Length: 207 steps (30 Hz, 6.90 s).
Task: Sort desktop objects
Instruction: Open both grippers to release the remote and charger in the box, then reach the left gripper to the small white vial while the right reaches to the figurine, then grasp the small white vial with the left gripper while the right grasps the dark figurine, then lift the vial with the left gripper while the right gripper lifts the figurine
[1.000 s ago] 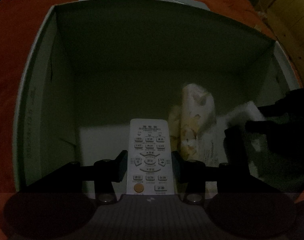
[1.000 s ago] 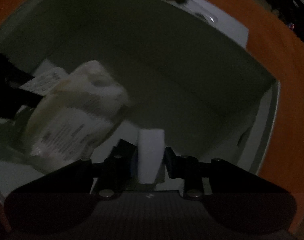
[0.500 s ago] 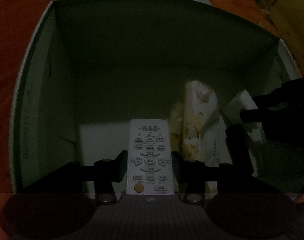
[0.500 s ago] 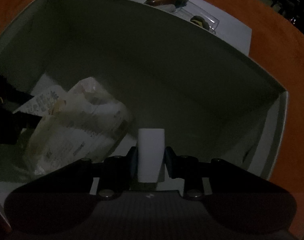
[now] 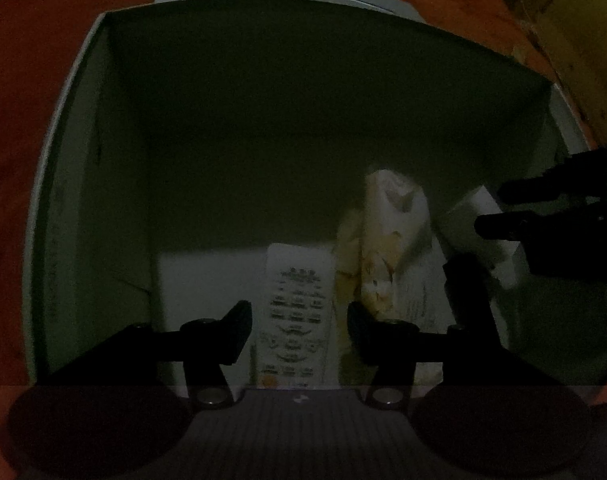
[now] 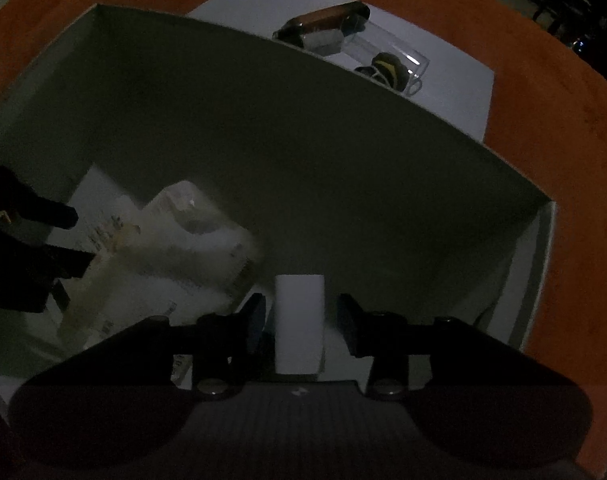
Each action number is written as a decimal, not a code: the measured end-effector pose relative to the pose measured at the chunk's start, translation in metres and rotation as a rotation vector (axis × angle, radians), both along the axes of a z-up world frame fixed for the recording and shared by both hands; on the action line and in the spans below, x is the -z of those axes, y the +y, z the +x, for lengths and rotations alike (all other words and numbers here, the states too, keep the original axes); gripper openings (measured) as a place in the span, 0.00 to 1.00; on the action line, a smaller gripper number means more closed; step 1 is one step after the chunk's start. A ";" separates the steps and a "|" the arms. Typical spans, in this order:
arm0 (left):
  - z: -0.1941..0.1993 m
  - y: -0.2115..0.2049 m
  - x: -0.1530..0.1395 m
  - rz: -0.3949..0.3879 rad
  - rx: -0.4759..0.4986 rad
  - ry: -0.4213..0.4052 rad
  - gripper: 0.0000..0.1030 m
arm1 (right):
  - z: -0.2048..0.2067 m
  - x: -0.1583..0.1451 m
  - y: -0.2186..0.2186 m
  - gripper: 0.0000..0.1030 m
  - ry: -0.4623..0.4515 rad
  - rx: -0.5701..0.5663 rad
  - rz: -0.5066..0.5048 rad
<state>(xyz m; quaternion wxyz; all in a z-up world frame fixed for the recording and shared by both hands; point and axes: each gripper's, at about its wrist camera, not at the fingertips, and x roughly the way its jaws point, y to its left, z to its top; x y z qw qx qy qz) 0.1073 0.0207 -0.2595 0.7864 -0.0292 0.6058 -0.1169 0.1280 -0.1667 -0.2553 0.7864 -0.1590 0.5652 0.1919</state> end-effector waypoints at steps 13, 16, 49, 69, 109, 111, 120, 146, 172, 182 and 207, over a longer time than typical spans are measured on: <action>0.027 0.006 -0.047 -0.093 -0.040 -0.138 0.75 | 0.022 -0.040 -0.013 0.54 -0.003 0.129 0.137; 0.039 0.009 -0.067 -0.092 -0.038 -0.188 0.75 | 0.030 -0.055 -0.018 0.55 -0.026 0.152 0.158; 0.169 -0.045 -0.071 0.053 0.138 -0.236 0.69 | 0.143 -0.071 -0.058 0.65 -0.026 0.521 0.315; 0.203 -0.059 -0.017 0.159 0.130 -0.166 0.57 | 0.206 -0.021 -0.028 0.61 0.112 0.690 0.301; 0.207 -0.033 -0.023 0.058 0.040 -0.065 0.36 | 0.202 0.007 -0.014 0.62 0.136 0.627 0.238; 0.207 -0.033 -0.022 0.040 0.028 -0.050 0.36 | 0.200 0.009 -0.008 0.61 0.132 0.613 0.216; 0.215 -0.035 -0.010 -0.002 0.015 -0.030 0.26 | 0.198 0.015 -0.009 0.62 0.133 0.640 0.237; 0.216 -0.017 -0.013 -0.020 0.031 -0.074 0.42 | 0.202 0.021 0.003 0.62 0.100 0.616 0.212; 0.232 -0.040 0.001 0.008 -0.007 -0.044 0.46 | 0.203 0.017 0.007 0.45 0.081 0.566 0.142; 0.222 -0.037 0.001 -0.024 0.028 -0.111 0.19 | 0.196 0.015 0.002 0.43 0.062 0.500 0.137; 0.220 -0.057 -0.004 -0.067 0.096 -0.028 0.69 | 0.192 0.016 -0.028 0.43 0.082 0.577 0.151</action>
